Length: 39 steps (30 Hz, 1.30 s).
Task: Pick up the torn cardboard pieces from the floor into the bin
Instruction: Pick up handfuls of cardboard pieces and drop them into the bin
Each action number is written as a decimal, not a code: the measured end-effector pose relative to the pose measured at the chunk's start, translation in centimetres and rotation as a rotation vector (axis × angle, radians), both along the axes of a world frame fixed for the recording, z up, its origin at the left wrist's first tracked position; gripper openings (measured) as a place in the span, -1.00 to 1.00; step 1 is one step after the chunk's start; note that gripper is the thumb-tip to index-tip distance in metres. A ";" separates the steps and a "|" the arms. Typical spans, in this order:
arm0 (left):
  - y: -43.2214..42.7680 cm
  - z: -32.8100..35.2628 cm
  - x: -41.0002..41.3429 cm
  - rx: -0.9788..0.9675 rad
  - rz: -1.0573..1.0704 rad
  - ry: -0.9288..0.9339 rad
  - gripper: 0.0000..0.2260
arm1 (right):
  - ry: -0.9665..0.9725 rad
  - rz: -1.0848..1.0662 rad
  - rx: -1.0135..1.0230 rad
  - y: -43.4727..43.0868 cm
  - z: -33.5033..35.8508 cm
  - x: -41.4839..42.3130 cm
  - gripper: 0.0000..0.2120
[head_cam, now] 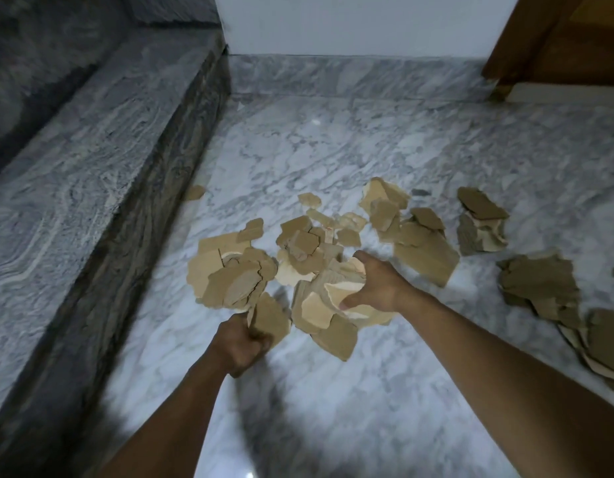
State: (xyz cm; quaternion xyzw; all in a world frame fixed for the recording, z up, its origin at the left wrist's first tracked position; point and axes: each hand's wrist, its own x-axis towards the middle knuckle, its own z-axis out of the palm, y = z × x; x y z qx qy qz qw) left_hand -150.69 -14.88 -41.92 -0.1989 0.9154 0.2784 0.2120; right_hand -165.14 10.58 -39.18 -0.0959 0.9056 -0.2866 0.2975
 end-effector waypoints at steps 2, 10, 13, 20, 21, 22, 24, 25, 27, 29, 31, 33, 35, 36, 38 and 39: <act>0.0 -0.1 0.0 0.010 0.019 -0.022 -0.72 | 0.007 -0.031 0.011 1.3 1.5 -0.7 -0.03; 0.3 1.6 -1.7 0.265 0.101 -0.107 -0.71 | 0.250 0.153 0.601 4.2 3.7 0.1 -0.30; 1.7 2.6 -3.7 0.393 0.134 -0.045 -0.64 | 0.312 0.053 0.515 4.4 0.7 2.5 -0.38; 7.0 0.0 -5.7 -0.041 -0.072 0.061 -0.55 | 0.380 0.074 0.578 5.7 0.7 3.0 -0.51; 7.4 0.0 -5.5 -0.015 -0.049 0.076 -0.54 | 0.341 0.044 0.529 6.1 0.7 2.9 -0.50; 7.6 0.0 -5.4 0.004 -0.035 0.081 -0.51 | 0.262 -0.024 0.441 6.6 1.0 2.6 -0.47; 7.4 0.3 -5.1 0.024 -0.056 0.099 -0.45 | 0.052 -0.173 0.228 7.1 2.0 1.8 -0.41; 7.3 1.1 -5.0 0.068 -0.063 0.113 -0.44 | -0.025 -0.196 0.153 7.1 2.5 1.5 -0.36; 5.9 1.4 -4.9 0.135 -0.112 0.134 -0.49 | -0.103 -0.144 0.130 6.1 3.3 1.7 -0.28; 4.3 2.4 -4.4 0.136 -0.128 0.162 -0.55 | -0.132 -0.104 0.143 4.0 2.8 2.7 -0.16; 2.7 2.8 -3.8 0.153 0.013 0.180 -0.48 | -0.120 -0.103 0.141 1.6 1.2 4.1 -0.11; 1.0 3.1 -3.1 0.168 0.075 0.184 -0.45 | -0.070 -0.091 0.166 -0.7 -0.6 5.7 -0.12; -0.2 3.0 -2.8 0.205 0.115 0.183 -0.41 | -0.024 -0.131 0.163 -1.9 -1.7 6.8 -0.18; -0.5 2.7 -2.6 0.211 0.126 0.194 -0.39 | -0.031 -0.164 0.136 -2.1 -2.2 7.0 -0.19; -0.8 2.6 -2.1 0.234 0.136 0.167 -0.36 | -0.085 -0.197 0.090 -2.1 -2.6 6.9 -0.16; -0.8 2.3 -1.8 0.225 0.139 0.151 -0.37 | -0.112 -0.192 0.083 -2.0 -2.7 6.8 -0.14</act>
